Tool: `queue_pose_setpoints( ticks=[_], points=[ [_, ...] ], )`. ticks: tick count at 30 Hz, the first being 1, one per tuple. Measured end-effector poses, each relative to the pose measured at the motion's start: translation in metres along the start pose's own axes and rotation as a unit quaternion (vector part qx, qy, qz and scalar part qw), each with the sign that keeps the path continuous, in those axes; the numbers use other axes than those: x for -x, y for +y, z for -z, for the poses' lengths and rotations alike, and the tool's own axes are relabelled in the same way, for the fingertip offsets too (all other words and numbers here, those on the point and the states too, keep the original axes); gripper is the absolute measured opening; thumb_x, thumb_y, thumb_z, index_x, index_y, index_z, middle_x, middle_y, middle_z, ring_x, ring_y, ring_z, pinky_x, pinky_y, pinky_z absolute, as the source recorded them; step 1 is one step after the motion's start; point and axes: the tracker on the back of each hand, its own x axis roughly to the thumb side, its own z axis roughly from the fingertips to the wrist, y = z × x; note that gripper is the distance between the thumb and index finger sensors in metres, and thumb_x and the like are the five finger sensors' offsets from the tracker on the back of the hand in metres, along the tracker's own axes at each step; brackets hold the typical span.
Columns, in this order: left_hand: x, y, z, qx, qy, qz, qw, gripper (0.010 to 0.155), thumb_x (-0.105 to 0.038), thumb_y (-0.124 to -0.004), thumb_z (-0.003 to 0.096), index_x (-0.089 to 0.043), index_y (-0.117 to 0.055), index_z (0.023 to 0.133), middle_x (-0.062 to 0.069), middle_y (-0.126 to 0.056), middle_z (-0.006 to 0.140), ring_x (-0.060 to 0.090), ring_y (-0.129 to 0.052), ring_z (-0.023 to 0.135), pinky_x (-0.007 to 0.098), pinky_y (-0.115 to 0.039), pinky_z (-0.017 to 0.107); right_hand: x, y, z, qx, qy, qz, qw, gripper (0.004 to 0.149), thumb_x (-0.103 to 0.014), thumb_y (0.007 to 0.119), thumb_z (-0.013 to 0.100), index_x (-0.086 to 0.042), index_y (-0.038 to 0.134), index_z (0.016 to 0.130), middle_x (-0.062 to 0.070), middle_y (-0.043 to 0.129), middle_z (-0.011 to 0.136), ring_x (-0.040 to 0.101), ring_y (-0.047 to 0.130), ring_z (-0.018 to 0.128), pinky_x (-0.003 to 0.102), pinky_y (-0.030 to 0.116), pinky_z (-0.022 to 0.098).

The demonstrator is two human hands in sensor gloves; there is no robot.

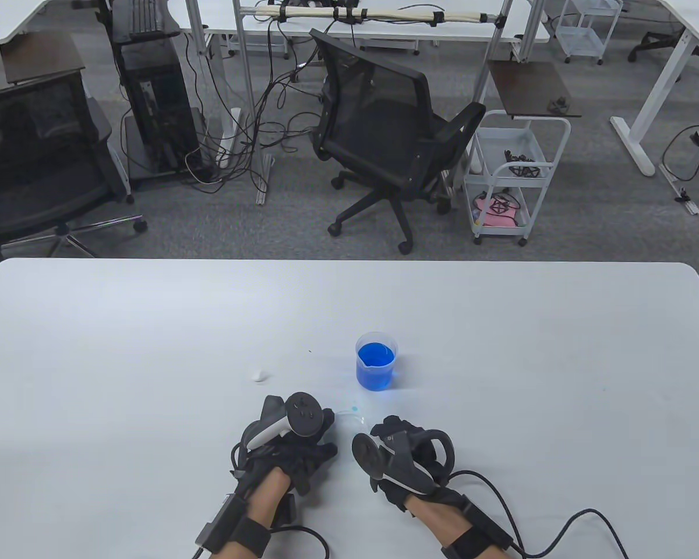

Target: Dip tweezers-held cotton tuft into dye solution and dot onto culture dish

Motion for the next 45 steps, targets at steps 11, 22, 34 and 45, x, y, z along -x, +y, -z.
queue_pose_setpoints(
  ticks=[11,22,34,45],
  points=[
    [0.001,0.0,0.0,0.0,-0.001,-0.002,1.0,0.069,-0.046,-0.066,0.0621,-0.027,-0.026,0.116,0.026,-0.013,0.122,0.056,-0.013,0.105,0.078,-0.018,0.066,-0.004,0.011,0.002,-0.016,-0.008,-0.008,1.0,0.04,-0.029,0.092,0.026,-0.002,0.107,0.051,0.023,0.103,0.051,0.016,0.099,0.019,0.033,0.09,0.008],
    [0.001,0.0,0.0,0.0,-0.001,-0.001,1.0,0.069,-0.045,-0.066,0.062,-0.027,-0.026,0.116,0.026,-0.013,0.122,0.056,-0.013,0.105,0.078,-0.018,0.066,-0.011,0.004,0.005,-0.004,-0.012,0.005,1.0,0.04,-0.029,0.092,0.026,-0.002,0.107,0.051,0.023,0.103,0.052,0.016,0.099,0.018,0.033,0.09,0.008],
    [0.0,-0.001,0.0,0.0,0.0,-0.001,1.0,0.069,-0.046,-0.066,0.062,-0.027,-0.026,0.116,0.026,-0.013,0.122,0.056,-0.013,0.105,0.078,-0.018,0.066,-0.013,0.009,0.007,-0.002,-0.013,-0.004,1.0,0.04,-0.029,0.092,0.026,-0.002,0.106,0.051,0.023,0.103,0.051,0.016,0.099,0.019,0.033,0.09,0.008],
    [0.0,-0.001,0.0,0.0,-0.001,-0.003,1.0,0.069,-0.046,-0.066,0.0621,-0.027,-0.026,0.116,0.025,-0.013,0.122,0.056,-0.013,0.105,0.078,-0.018,0.066,-0.008,0.008,0.014,0.003,-0.004,-0.013,1.0,0.04,-0.029,0.092,0.026,-0.002,0.106,0.051,0.023,0.103,0.051,0.016,0.099,0.019,0.033,0.09,0.008]
  ],
)
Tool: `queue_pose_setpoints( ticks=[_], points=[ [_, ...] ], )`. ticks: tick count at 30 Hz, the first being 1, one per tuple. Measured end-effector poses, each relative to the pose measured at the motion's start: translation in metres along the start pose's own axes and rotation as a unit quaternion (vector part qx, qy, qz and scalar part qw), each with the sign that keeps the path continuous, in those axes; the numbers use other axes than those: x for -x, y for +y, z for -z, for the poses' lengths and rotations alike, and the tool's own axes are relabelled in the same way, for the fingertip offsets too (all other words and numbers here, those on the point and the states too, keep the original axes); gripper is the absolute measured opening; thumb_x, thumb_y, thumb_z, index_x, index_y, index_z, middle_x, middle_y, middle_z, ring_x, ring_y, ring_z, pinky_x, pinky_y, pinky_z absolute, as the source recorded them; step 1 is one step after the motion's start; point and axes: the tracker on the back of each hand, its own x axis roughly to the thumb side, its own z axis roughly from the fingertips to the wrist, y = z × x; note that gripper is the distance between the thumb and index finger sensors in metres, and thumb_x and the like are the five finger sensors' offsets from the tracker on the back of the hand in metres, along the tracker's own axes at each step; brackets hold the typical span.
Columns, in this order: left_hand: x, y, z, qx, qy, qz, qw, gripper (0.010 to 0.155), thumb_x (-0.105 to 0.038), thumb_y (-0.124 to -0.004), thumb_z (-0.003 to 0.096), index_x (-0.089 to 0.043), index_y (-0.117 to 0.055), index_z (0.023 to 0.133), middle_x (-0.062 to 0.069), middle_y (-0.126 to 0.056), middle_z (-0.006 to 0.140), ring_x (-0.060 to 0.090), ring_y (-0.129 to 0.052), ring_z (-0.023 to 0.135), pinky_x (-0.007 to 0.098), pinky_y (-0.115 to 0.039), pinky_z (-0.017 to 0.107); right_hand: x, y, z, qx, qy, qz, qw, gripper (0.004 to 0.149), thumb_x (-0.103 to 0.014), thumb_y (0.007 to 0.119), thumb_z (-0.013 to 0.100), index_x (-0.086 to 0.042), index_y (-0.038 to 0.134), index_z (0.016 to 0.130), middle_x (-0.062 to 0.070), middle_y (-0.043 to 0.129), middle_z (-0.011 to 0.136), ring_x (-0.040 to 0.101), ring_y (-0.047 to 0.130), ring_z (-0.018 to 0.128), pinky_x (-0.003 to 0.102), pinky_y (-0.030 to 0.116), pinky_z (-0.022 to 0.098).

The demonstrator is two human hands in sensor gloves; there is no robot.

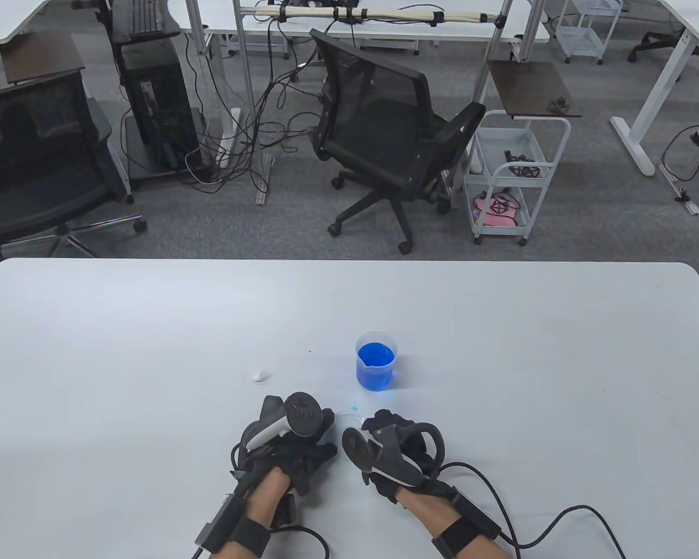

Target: Dip tweezers-held cotton tuft into dye solution and dot onto culture dish

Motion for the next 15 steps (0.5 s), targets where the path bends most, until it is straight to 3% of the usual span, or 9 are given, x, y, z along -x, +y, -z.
queue_pose_setpoints(
  ticks=[7,15],
  points=[
    [0.0,0.0,0.0,0.0,0.0,0.0,1.0,0.069,-0.046,-0.066,0.062,-0.027,-0.026,0.116,0.025,-0.013,0.122,0.056,-0.012,0.105,0.078,-0.018,0.066,-0.001,0.008,0.0,-0.012,-0.002,-0.012,1.0,0.04,-0.029,0.092,0.026,-0.002,0.107,0.051,0.023,0.103,0.051,0.016,0.099,0.019,0.033,0.09,0.008],
    [0.0,0.0,0.0,0.0,0.0,0.0,1.0,0.069,-0.046,-0.066,0.0619,-0.027,-0.026,0.116,0.025,-0.013,0.122,0.056,-0.013,0.105,0.078,-0.018,0.066,0.006,-0.006,0.004,0.019,0.013,0.009,1.0,0.04,-0.029,0.092,0.026,-0.002,0.106,0.051,0.023,0.103,0.051,0.016,0.099,0.018,0.033,0.09,0.008]
  ],
)
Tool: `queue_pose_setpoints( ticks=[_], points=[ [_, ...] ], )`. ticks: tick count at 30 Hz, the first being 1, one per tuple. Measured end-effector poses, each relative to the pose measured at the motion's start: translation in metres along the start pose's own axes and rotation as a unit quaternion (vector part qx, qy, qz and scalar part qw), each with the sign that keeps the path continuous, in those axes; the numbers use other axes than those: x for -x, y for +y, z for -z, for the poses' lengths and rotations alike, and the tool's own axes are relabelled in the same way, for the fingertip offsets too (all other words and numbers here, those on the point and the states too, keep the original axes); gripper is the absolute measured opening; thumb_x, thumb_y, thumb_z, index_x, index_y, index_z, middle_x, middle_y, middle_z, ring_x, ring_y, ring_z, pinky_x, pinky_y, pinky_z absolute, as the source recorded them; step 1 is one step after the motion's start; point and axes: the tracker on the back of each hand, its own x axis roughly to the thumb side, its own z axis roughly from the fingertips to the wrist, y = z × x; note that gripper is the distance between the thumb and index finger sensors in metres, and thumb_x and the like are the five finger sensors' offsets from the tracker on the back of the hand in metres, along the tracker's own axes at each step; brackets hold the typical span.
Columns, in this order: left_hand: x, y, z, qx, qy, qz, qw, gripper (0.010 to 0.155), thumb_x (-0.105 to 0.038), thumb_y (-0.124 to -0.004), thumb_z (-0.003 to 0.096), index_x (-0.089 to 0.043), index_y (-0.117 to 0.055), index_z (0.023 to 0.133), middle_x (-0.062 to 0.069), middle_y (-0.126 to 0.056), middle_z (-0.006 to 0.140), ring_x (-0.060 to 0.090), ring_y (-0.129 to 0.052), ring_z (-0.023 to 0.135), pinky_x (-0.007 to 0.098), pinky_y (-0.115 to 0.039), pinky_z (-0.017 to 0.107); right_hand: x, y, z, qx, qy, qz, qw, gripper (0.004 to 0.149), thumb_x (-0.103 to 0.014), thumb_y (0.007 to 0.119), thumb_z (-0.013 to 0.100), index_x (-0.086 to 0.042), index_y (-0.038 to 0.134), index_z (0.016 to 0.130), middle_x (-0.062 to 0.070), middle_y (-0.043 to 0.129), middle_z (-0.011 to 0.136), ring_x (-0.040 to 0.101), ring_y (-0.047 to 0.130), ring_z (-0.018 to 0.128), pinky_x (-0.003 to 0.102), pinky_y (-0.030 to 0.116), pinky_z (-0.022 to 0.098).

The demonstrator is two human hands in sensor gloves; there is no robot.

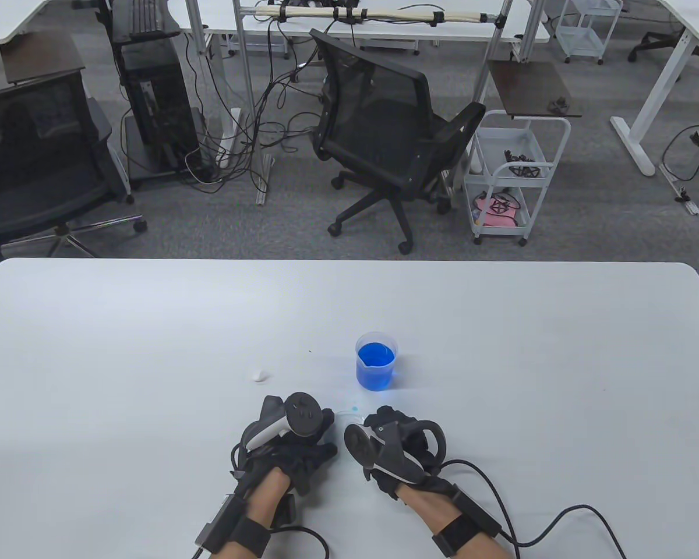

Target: Dip tweezers-held cotton tuft into dye solution and dot onto culture dish

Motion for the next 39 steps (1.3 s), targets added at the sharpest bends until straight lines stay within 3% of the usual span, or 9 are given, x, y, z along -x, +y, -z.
queue_pose_setpoints(
  ticks=[14,24,34,39],
  points=[
    [0.0,0.0,0.0,0.001,0.0,0.0,1.0,0.069,-0.045,-0.066,0.062,-0.027,-0.026,0.116,0.026,-0.013,0.122,0.056,-0.013,0.105,0.078,-0.018,0.066,-0.008,0.015,-0.002,-0.026,-0.012,-0.022,0.999,0.04,-0.029,0.092,0.026,-0.002,0.107,0.051,0.023,0.103,0.051,0.016,0.099,0.019,0.033,0.09,0.008],
    [0.0,0.0,0.0,0.001,0.0,0.0,1.0,0.069,-0.046,-0.066,0.062,-0.028,-0.026,0.116,0.026,-0.013,0.122,0.056,-0.013,0.105,0.078,-0.018,0.066,0.012,-0.011,0.0,0.017,0.021,0.009,1.0,0.04,-0.029,0.092,0.025,-0.002,0.106,0.051,0.023,0.103,0.051,0.016,0.099,0.018,0.033,0.09,0.008],
    [0.0,0.0,0.0,0.001,0.0,0.0,1.0,0.069,-0.046,-0.066,0.062,-0.028,-0.026,0.116,0.025,-0.013,0.122,0.056,-0.013,0.105,0.078,-0.018,0.066,0.006,0.016,-0.004,-0.03,0.004,-0.027,0.999,0.04,-0.029,0.092,0.026,-0.002,0.107,0.051,0.023,0.103,0.051,0.016,0.099,0.019,0.033,0.09,0.008],
    [0.0,0.0,0.0,0.001,0.0,0.0,1.0,0.069,-0.046,-0.066,0.062,-0.028,-0.026,0.116,0.025,-0.013,0.122,0.055,-0.013,0.105,0.078,-0.018,0.066,0.013,-0.001,-0.005,-0.007,0.017,-0.003,1.0,0.04,-0.029,0.092,0.026,-0.002,0.107,0.051,0.023,0.103,0.051,0.016,0.099,0.018,0.033,0.09,0.008]
  ],
)
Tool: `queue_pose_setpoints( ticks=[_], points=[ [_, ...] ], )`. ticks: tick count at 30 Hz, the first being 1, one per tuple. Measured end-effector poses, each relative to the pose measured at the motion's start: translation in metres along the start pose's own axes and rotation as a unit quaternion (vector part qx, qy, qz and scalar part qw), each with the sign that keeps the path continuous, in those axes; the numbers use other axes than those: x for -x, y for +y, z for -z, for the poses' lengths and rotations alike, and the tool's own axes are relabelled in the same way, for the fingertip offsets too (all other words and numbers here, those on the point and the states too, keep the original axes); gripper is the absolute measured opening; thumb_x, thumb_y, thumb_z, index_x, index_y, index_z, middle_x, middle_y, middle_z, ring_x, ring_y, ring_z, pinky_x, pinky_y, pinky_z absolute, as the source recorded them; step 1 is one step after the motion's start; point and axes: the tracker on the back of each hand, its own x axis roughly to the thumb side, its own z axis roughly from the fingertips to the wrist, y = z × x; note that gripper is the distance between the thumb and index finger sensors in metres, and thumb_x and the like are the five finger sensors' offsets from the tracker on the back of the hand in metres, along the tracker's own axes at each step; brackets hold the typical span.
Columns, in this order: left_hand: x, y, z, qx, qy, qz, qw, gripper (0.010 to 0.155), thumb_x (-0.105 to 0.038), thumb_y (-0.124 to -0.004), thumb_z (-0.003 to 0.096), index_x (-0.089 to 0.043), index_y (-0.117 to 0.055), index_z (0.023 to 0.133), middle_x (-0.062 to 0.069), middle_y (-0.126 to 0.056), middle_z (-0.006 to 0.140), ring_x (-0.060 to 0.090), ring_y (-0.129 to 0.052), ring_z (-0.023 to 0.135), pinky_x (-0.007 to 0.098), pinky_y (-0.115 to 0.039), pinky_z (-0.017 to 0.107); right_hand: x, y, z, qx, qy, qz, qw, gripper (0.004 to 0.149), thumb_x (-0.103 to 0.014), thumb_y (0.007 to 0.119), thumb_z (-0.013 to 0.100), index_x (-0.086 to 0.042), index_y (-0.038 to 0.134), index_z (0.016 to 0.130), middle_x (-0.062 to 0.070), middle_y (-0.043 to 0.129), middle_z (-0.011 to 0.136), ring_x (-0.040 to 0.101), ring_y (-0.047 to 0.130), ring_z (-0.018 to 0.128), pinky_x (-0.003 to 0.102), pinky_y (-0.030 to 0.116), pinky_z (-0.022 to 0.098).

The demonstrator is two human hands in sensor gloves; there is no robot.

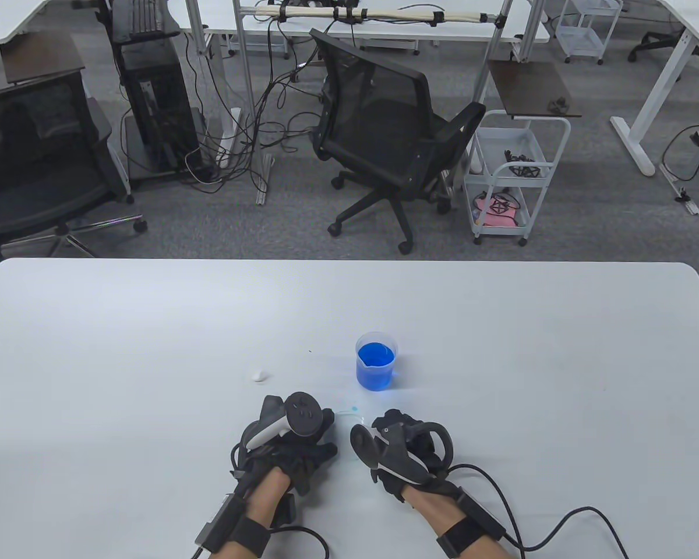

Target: Dip tweezers-held cotton tuft into dye solution and dot onto culture dish

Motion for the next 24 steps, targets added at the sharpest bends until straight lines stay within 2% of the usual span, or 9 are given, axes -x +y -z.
queue_pose_setpoints(
  ticks=[6,8,17,24],
  points=[
    [0.0,0.0,0.0,0.001,0.0,-0.001,1.0,0.069,-0.046,-0.066,0.062,-0.028,-0.026,0.116,0.025,-0.013,0.122,0.056,-0.012,0.105,0.078,-0.018,0.066,0.007,-0.025,-0.011,0.037,0.005,0.039,0.999,0.04,-0.029,0.092,0.026,-0.002,0.106,0.051,0.023,0.103,0.051,0.016,0.099,0.018,0.033,0.09,0.007],
    [0.0,0.001,0.0,0.001,0.0,-0.002,1.0,0.069,-0.046,-0.066,0.062,-0.028,-0.026,0.116,0.025,-0.012,0.122,0.056,-0.012,0.105,0.078,-0.018,0.066,0.005,-0.023,-0.013,0.031,0.0,0.041,0.999,0.041,-0.029,0.092,0.026,-0.002,0.106,0.051,0.023,0.103,0.052,0.016,0.099,0.018,0.033,0.091,0.008],
    [0.001,0.001,0.0,0.001,0.0,-0.002,1.0,0.069,-0.046,-0.066,0.062,-0.028,-0.026,0.116,0.025,-0.012,0.122,0.055,-0.012,0.105,0.078,-0.018,0.066,-0.014,0.013,-0.014,-0.027,-0.036,0.002,0.999,0.04,-0.029,0.092,0.026,-0.002,0.106,0.051,0.023,0.103,0.051,0.016,0.099,0.018,0.033,0.091,0.008],
    [0.001,0.002,0.001,0.001,0.0,-0.002,1.0,0.069,-0.046,-0.066,0.062,-0.028,-0.026,0.116,0.025,-0.012,0.122,0.055,-0.012,0.105,0.078,-0.018,0.066,-0.01,0.008,-0.012,-0.02,-0.024,0.014,0.999,0.041,-0.03,0.092,0.026,-0.002,0.106,0.051,0.023,0.103,0.052,0.016,0.1,0.019,0.033,0.091,0.008]
  ],
)
